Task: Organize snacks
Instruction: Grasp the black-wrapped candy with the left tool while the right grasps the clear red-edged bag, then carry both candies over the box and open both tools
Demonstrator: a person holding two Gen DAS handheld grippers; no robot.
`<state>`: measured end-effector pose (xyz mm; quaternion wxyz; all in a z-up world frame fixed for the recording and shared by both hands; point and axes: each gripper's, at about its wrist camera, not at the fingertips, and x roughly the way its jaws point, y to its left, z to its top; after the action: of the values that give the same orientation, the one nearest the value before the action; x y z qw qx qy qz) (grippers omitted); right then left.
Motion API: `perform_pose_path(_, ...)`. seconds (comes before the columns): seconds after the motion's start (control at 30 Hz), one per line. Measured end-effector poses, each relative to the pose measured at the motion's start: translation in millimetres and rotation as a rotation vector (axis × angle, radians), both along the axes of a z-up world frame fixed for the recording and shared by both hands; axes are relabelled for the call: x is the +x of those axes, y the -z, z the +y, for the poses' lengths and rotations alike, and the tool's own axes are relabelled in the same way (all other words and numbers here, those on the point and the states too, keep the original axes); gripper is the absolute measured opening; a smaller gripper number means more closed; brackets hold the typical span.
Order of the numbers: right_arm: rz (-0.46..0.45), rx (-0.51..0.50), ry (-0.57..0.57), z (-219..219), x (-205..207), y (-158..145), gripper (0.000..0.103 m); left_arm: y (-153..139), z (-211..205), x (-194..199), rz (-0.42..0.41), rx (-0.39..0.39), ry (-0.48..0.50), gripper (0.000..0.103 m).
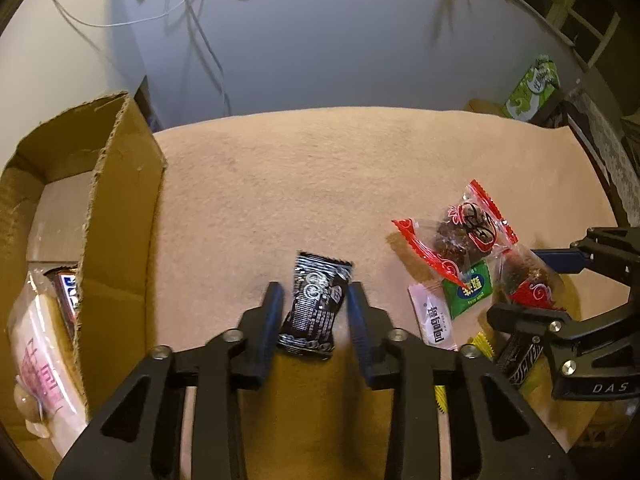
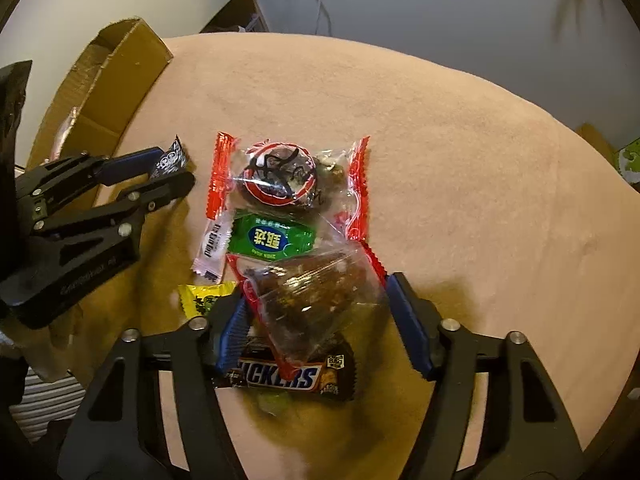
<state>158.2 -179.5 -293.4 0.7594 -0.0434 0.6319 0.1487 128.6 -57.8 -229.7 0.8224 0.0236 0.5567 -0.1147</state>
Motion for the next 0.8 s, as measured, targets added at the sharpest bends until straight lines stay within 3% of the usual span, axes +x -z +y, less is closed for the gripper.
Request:
perform_pose_path(0.47,-0.056,0.034,0.003,-16,-16,-21,0.053,-7,20,-12,0.014,-0.092,-0.063,0.022)
perform_pose_path(0.8,-0.115,0.065,0.011,-31,-25,-59,0.053,-37,27,-20,-0.037,-0.145,-0.073,0.022)
